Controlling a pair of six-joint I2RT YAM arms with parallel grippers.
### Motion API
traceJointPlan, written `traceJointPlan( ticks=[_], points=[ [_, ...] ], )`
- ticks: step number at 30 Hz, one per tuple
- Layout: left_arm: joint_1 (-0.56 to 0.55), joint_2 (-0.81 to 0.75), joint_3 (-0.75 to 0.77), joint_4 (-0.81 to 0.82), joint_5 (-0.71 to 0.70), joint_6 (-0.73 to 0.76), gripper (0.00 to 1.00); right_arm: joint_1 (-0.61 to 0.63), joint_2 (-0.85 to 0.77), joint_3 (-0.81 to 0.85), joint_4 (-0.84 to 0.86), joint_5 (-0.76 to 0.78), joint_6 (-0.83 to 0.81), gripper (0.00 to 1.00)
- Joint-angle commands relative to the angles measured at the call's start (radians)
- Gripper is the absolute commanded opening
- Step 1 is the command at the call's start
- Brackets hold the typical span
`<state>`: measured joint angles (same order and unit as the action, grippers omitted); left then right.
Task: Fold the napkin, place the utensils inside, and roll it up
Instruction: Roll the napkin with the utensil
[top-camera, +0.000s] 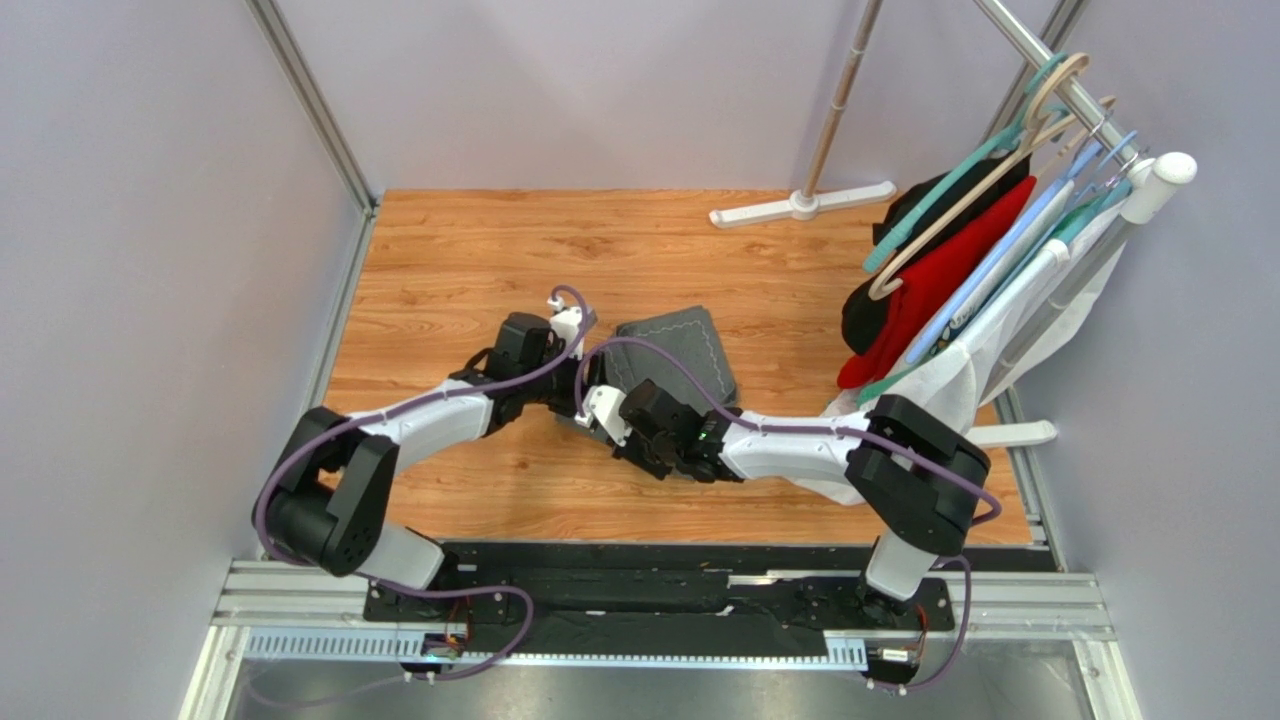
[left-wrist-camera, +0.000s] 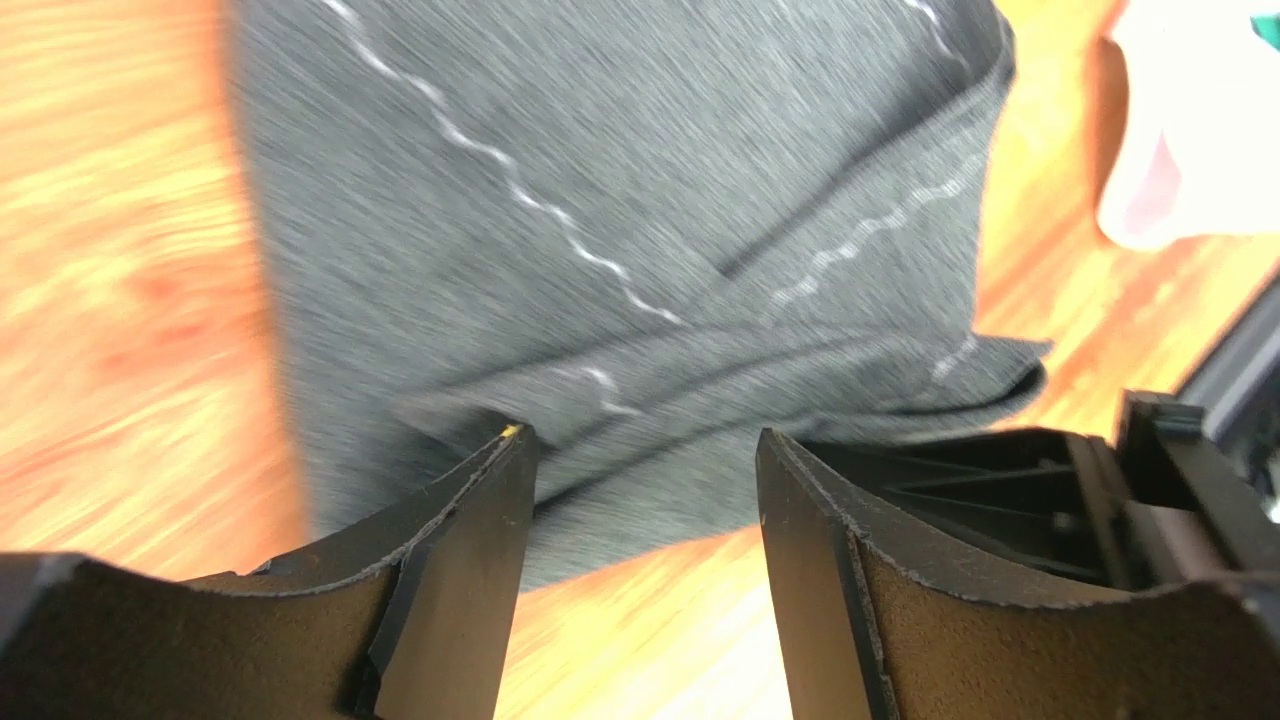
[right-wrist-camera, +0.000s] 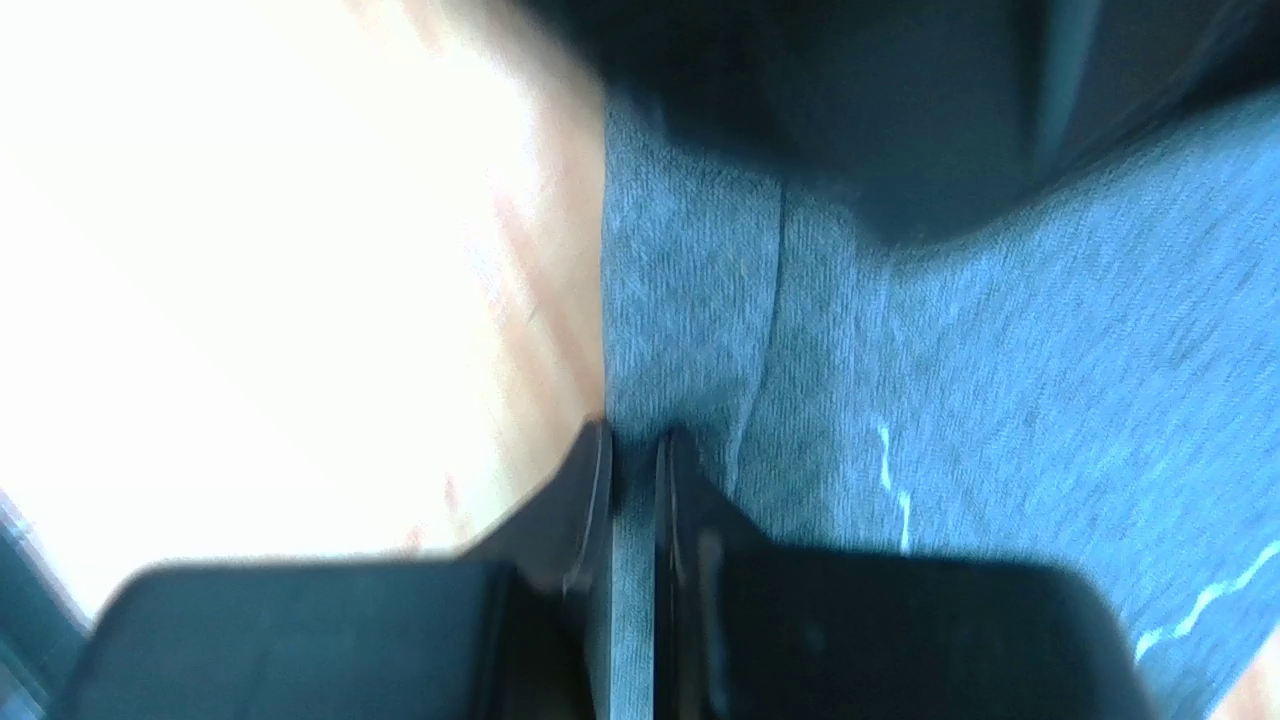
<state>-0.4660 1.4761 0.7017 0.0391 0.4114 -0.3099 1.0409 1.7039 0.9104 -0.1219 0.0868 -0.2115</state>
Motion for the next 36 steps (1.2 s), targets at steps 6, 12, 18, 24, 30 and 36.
traceJointPlan(
  ticks=[6, 12, 18, 24, 30, 36],
  points=[
    [0.033, -0.255, -0.102, 0.071, -0.149, -0.064, 0.66, -0.105, -0.043, -0.018, -0.084, -0.226, 0.121, 0.0],
    [0.035, -0.356, -0.197, 0.145, -0.151, -0.034, 0.67, -0.15, -0.033, -0.004, -0.088, -0.33, 0.144, 0.0],
    [0.035, -0.399, -0.268, 0.188, -0.105, -0.028, 0.67, -0.17, 0.002, 0.025, -0.088, -0.421, 0.165, 0.0],
    [0.033, -0.482, -0.346, 0.191, -0.102, -0.041, 0.67, -0.194, 0.034, 0.047, -0.05, -0.521, 0.205, 0.0],
    [0.021, -0.458, -0.384, 0.199, -0.108, -0.093, 0.68, -0.228, 0.054, 0.053, -0.019, -0.599, 0.267, 0.0],
    [-0.013, -0.438, -0.398, 0.188, -0.135, -0.158, 0.68, -0.257, 0.06, 0.047, 0.011, -0.648, 0.311, 0.0]
  ],
)
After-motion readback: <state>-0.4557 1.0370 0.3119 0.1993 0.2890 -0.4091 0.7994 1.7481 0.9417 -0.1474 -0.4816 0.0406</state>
